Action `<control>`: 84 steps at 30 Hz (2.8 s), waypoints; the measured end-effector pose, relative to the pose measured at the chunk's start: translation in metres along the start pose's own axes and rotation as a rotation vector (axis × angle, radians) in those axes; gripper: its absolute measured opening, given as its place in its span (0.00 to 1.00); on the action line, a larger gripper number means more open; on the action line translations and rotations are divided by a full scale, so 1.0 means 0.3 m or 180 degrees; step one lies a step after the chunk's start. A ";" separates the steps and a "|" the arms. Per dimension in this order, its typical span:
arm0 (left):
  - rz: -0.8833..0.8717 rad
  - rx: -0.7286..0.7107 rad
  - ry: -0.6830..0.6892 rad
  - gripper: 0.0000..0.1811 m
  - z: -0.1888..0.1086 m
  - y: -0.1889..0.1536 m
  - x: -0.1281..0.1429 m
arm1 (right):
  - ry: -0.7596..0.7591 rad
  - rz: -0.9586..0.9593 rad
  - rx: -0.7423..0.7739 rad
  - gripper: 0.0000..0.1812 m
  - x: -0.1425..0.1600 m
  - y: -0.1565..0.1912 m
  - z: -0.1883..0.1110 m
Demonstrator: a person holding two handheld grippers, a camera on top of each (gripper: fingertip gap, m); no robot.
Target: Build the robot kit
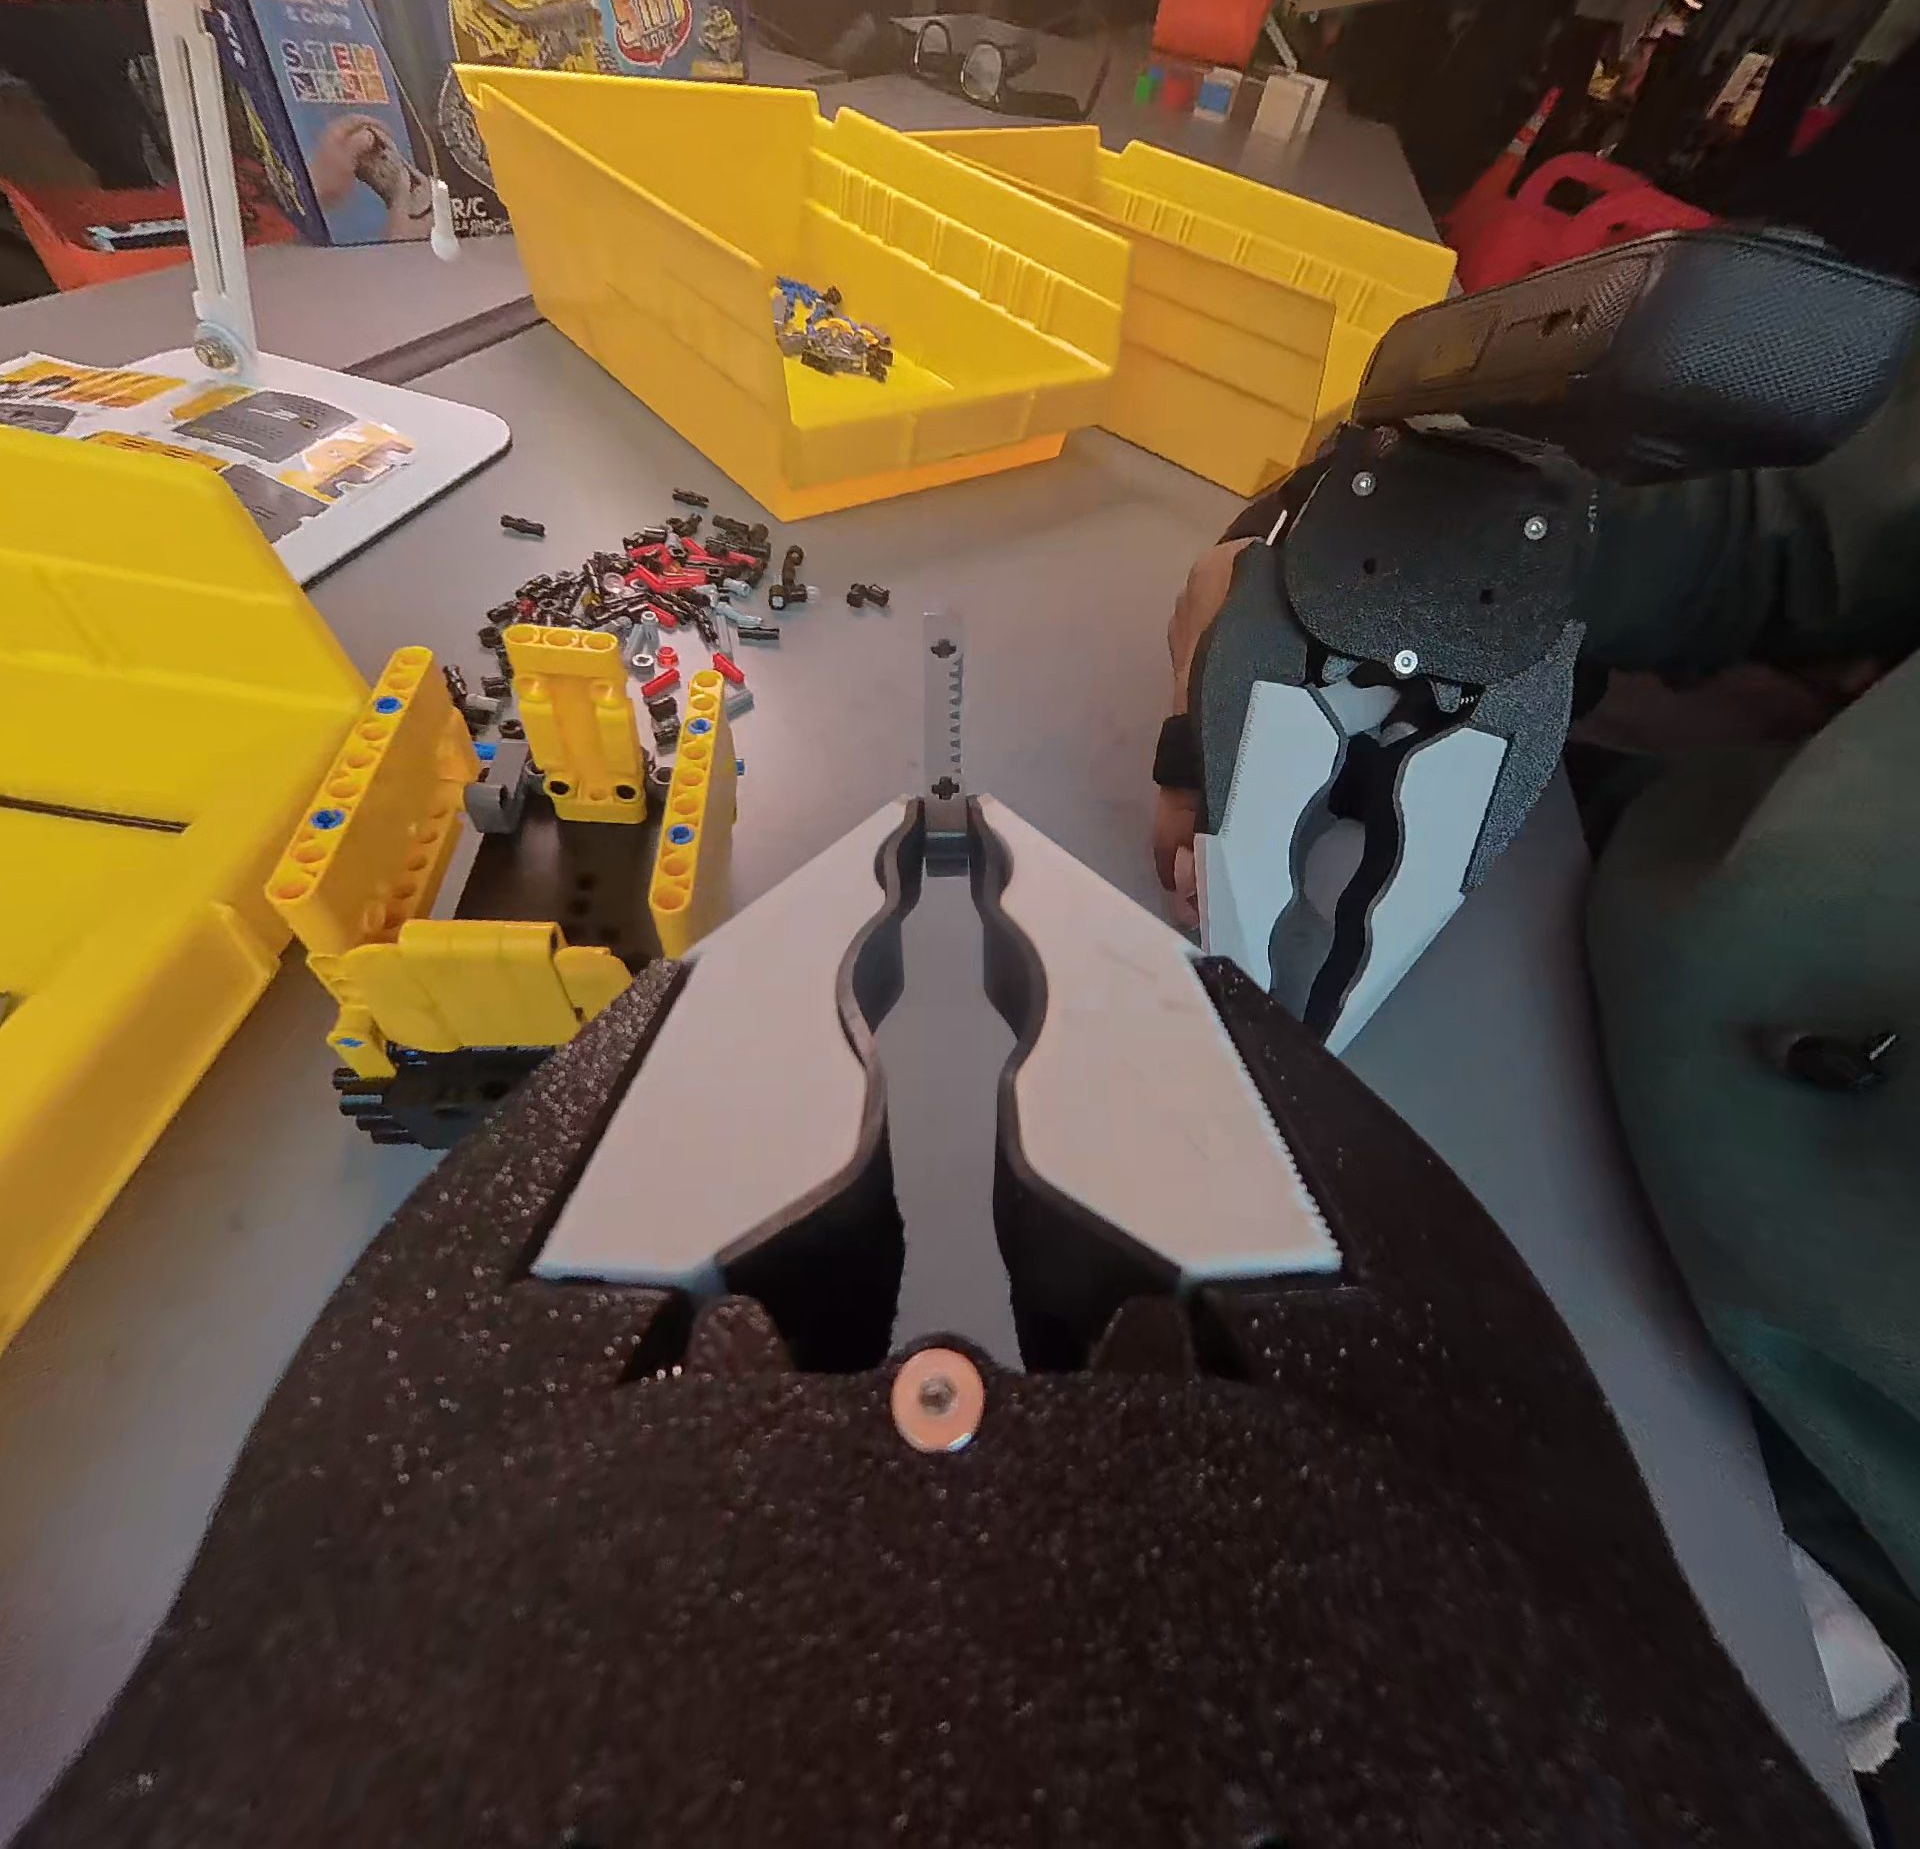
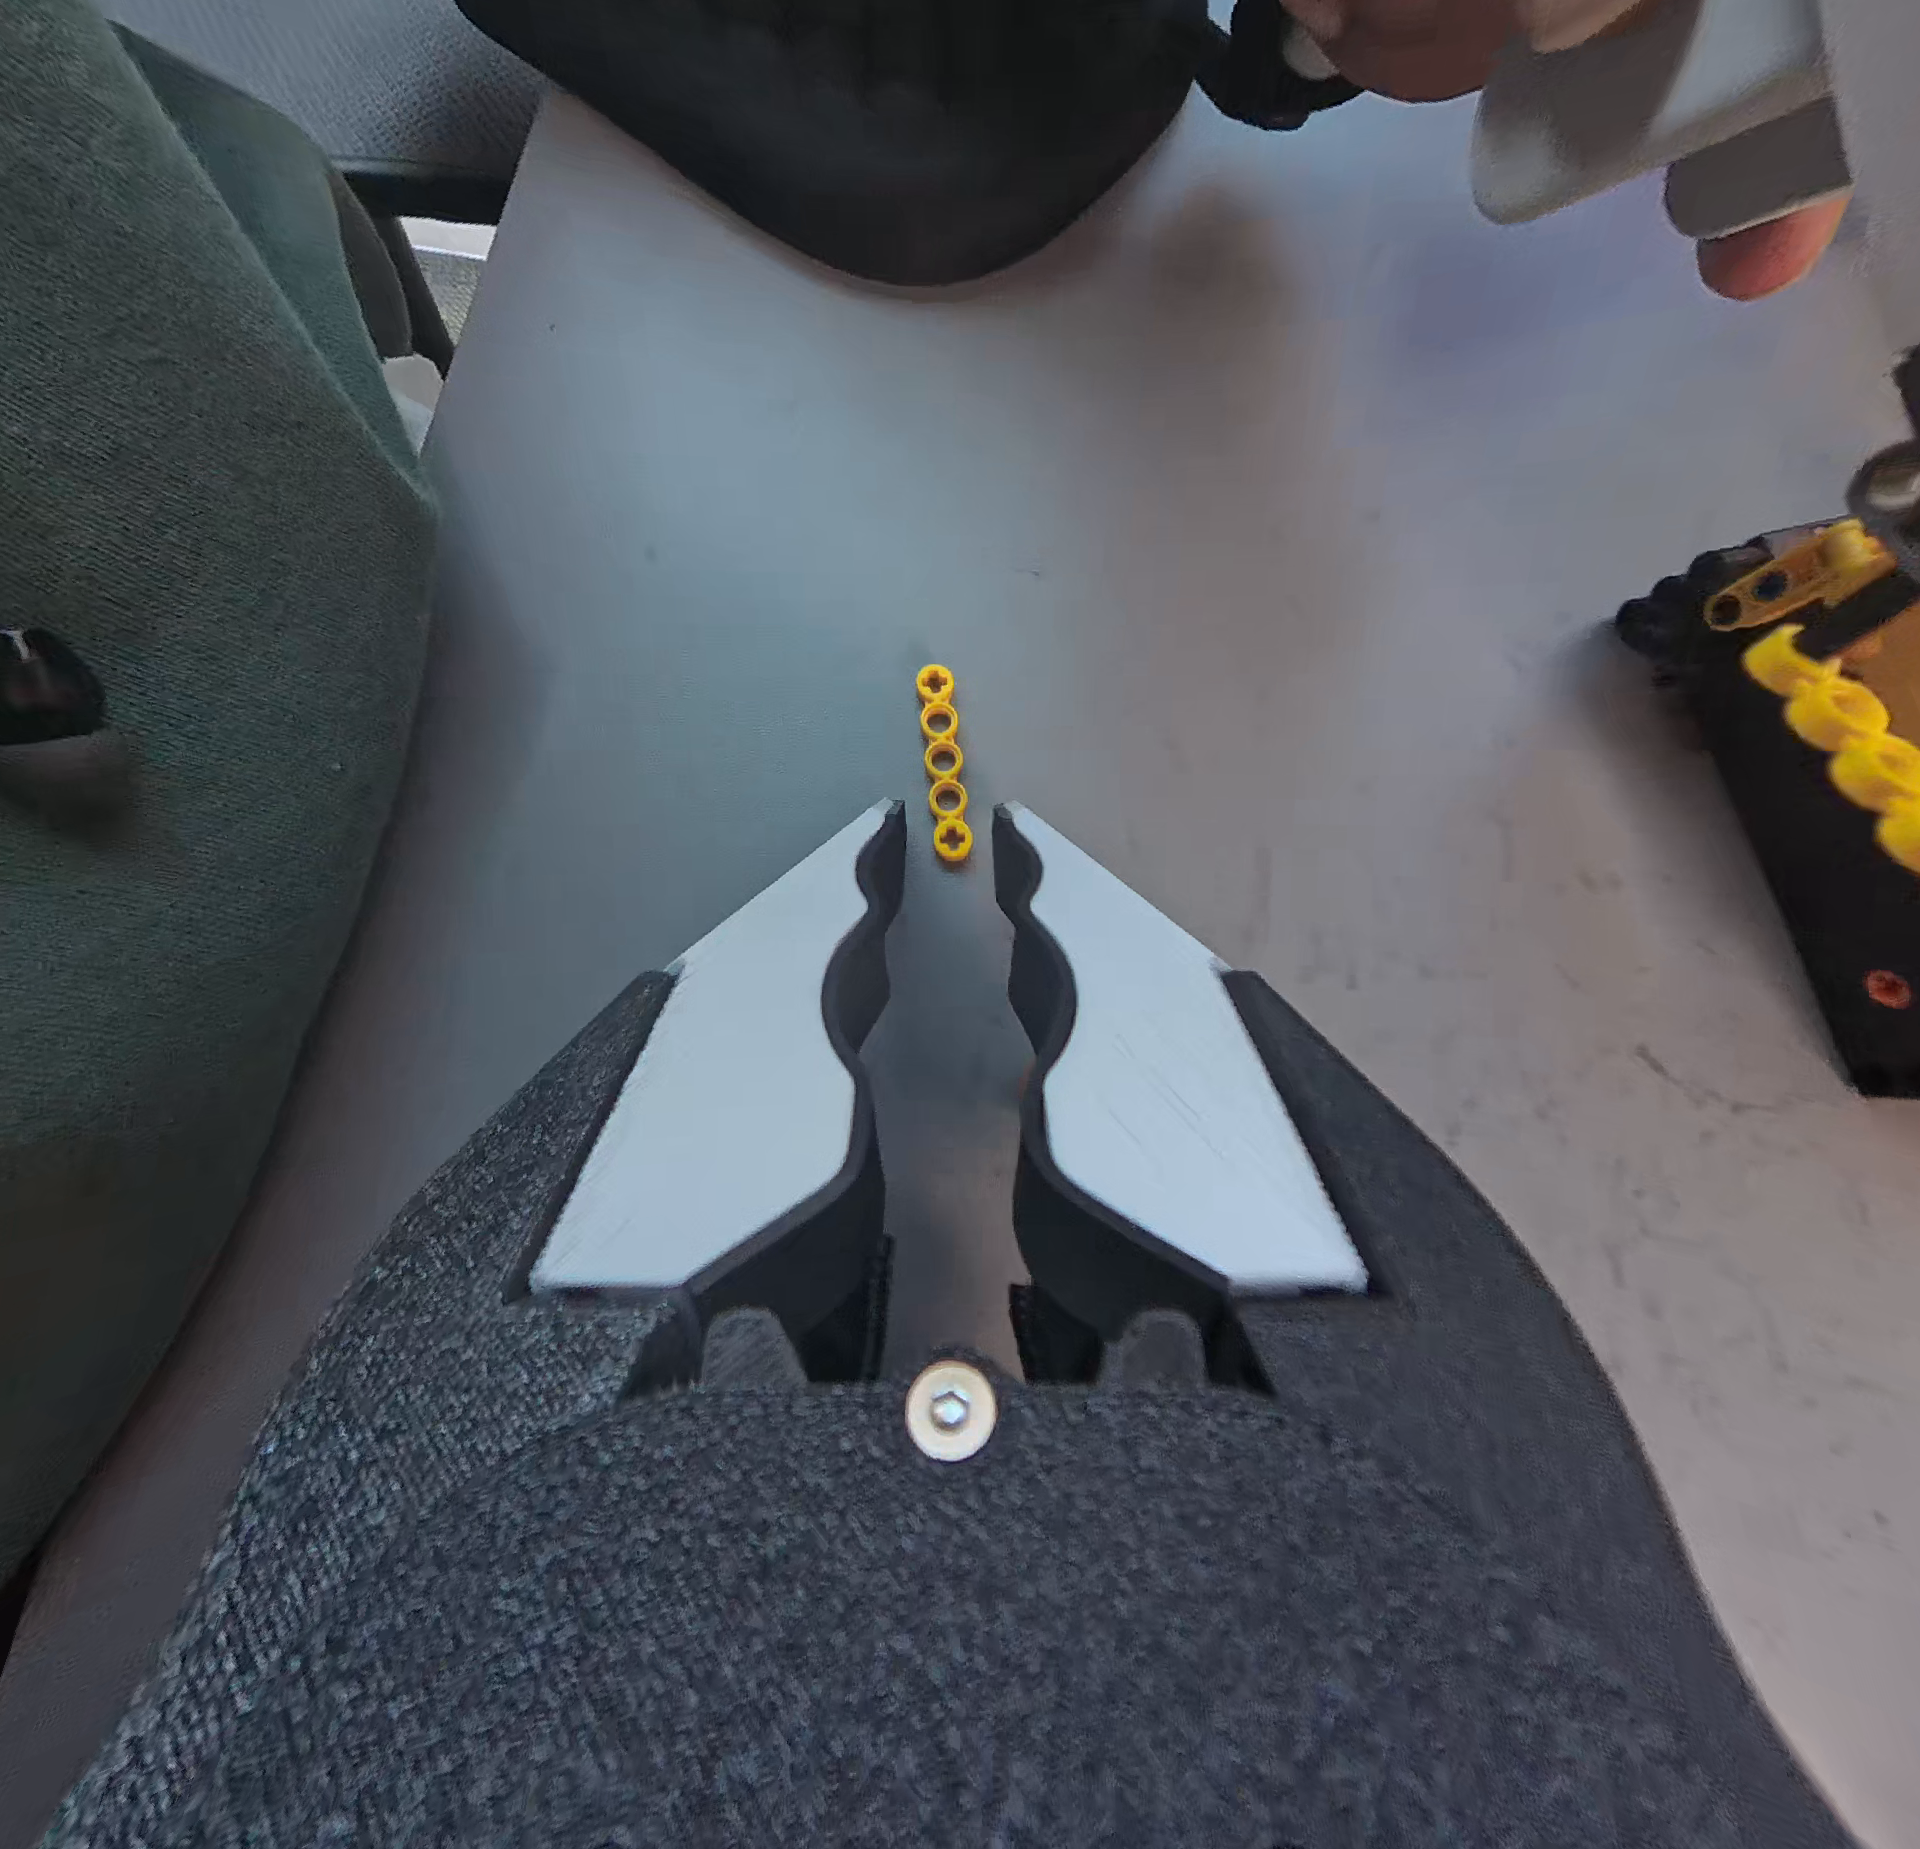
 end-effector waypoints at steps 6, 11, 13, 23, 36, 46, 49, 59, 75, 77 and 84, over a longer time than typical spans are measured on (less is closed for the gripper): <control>-0.0048 0.0100 0.0127 0.04 0.026 -0.010 0.032 | 0.0192 -0.0018 0.0036 0.04 0.014 -0.006 0.001; -0.0084 0.0142 0.0198 0.04 0.042 -0.014 0.051 | 0.0277 0.0033 0.0056 0.04 0.053 -0.043 -0.030; -0.0075 0.0158 0.0207 0.04 0.045 -0.018 0.054 | 0.0298 0.0053 0.0139 0.04 0.085 -0.080 -0.060; -0.0112 0.0290 0.0296 0.04 0.076 -0.031 0.079 | 0.0319 0.0288 0.0296 0.04 0.194 -0.178 -0.137; -0.0077 0.0439 0.0408 0.04 0.112 -0.066 0.095 | -0.0105 0.0406 0.0570 0.10 0.160 -0.249 -0.241; -0.0033 0.0392 0.0783 0.04 0.202 -0.105 0.132 | -0.0334 0.0394 0.0449 0.10 0.127 -0.226 -0.223; 0.0032 0.0347 0.0814 0.04 0.222 -0.118 0.130 | -0.0341 0.0427 0.0404 0.09 0.128 -0.226 -0.210; 0.0050 0.0240 0.1031 0.04 0.252 -0.129 0.164 | -0.0260 0.0429 0.0226 0.05 0.153 -0.209 -0.195; 0.0125 0.0164 0.1116 0.04 0.248 -0.131 0.170 | -0.0216 0.0322 0.0241 0.05 0.158 -0.209 -0.185; 0.0134 0.0146 0.1117 0.04 0.249 -0.129 0.170 | -0.0215 0.0311 0.0233 0.05 0.157 -0.211 -0.186; 0.0079 -0.0032 0.0892 0.04 0.214 -0.092 0.127 | -0.0239 0.0300 0.0266 0.11 0.165 -0.230 -0.205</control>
Point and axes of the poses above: each gripper's, where its closed fingertips meet, z out along the fingers, x out of its underside, y = z × x across the jaws, the point moved 1 cm from there along -z, back along the fingers, and after that the axes turned 11 degrees about x, right-handed, at the moved point
